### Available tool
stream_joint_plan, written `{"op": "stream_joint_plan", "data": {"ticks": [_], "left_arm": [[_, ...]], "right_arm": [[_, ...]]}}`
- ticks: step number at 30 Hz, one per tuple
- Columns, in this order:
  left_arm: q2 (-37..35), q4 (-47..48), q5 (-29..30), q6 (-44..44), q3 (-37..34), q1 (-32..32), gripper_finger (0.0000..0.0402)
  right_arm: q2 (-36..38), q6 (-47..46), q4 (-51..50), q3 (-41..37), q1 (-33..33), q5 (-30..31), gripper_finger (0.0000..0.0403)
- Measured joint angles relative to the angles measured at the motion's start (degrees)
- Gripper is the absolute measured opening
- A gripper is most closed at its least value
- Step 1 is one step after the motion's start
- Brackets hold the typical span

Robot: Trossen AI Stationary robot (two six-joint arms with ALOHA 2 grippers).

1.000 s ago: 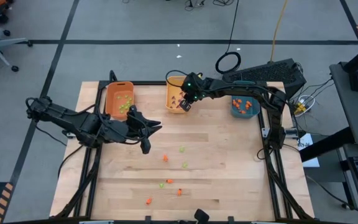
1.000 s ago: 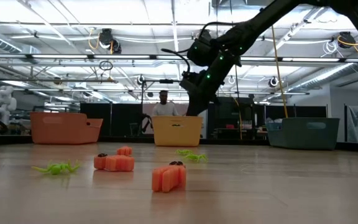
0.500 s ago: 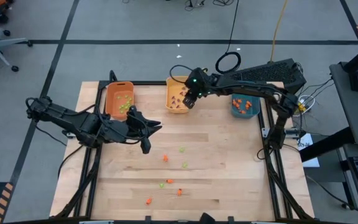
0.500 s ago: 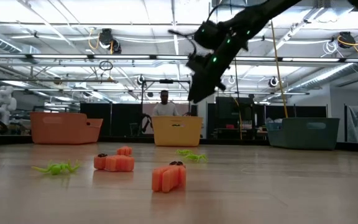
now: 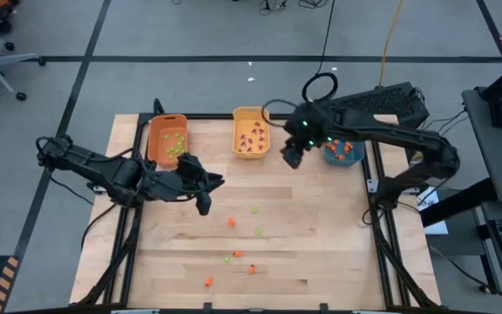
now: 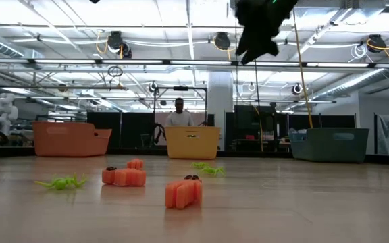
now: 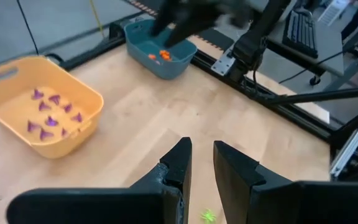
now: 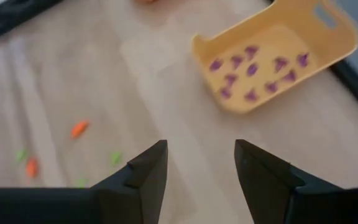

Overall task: Sort Halloween decoration
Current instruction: Put the orange skeleton toy into the blue bin

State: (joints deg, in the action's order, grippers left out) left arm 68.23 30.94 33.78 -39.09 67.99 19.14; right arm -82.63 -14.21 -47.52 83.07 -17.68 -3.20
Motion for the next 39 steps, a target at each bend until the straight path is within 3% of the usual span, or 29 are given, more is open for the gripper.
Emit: {"op": "stream_joint_plan", "data": {"ticks": [8,15,24,32,39], "left_arm": [[0.9,-0.2,-1.5,-2.2,0.0,0.0,0.0066],[5.9,-1.8,-8.0,-10.2,0.0,0.2,0.0066],[13.6,1.1,-8.1,-18.7,0.0,0.9,0.0066],[15.6,19.5,-10.8,-40.8,0.0,0.7,0.0066],[15.7,29.3,-17.5,-46.1,-0.2,0.3,0.0066]], "right_arm": [[5.4,-2.3,-9.5,0.0,7.9,0.1,0.0172],[6.5,-3.3,-10.7,0.0,14.6,0.3,0.0172],[6.5,-3.1,-12.2,0.0,18.1,0.4,0.0171],[6.5,-4.0,-20.2,-0.1,18.6,3.2,0.0171],[6.8,-4.0,-19.1,-0.1,18.6,4.9,0.0171]]}}
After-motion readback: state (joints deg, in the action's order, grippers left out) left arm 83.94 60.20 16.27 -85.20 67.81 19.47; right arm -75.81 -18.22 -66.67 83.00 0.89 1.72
